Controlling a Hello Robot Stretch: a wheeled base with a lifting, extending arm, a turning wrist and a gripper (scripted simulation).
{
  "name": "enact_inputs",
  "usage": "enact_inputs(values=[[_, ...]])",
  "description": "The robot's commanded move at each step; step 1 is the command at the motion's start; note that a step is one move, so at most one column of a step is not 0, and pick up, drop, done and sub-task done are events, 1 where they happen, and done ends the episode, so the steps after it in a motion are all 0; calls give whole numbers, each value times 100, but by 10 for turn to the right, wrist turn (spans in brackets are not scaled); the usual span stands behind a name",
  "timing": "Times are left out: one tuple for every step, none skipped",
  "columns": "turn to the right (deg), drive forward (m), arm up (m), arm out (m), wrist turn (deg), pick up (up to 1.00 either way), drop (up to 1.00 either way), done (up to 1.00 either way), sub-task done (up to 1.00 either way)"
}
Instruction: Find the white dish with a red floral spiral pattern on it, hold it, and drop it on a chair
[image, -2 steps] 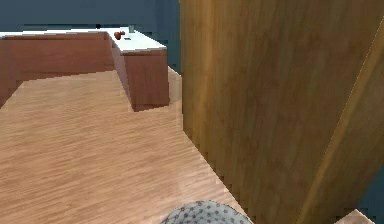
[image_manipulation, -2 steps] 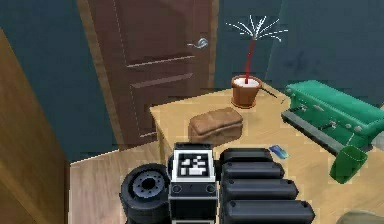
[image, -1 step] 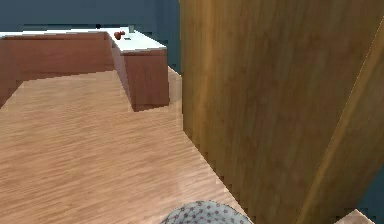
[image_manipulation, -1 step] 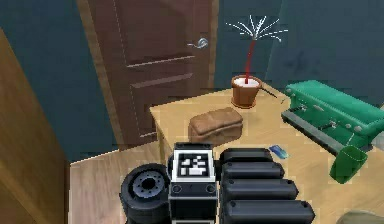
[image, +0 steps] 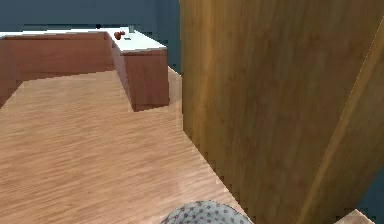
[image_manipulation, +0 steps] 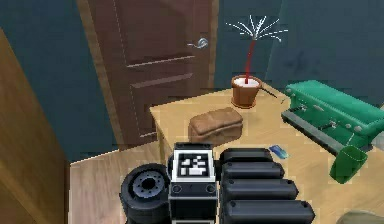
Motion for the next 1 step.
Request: enact_inputs(values=[[450, 0, 0, 0, 0, 0, 0, 0, 0]])
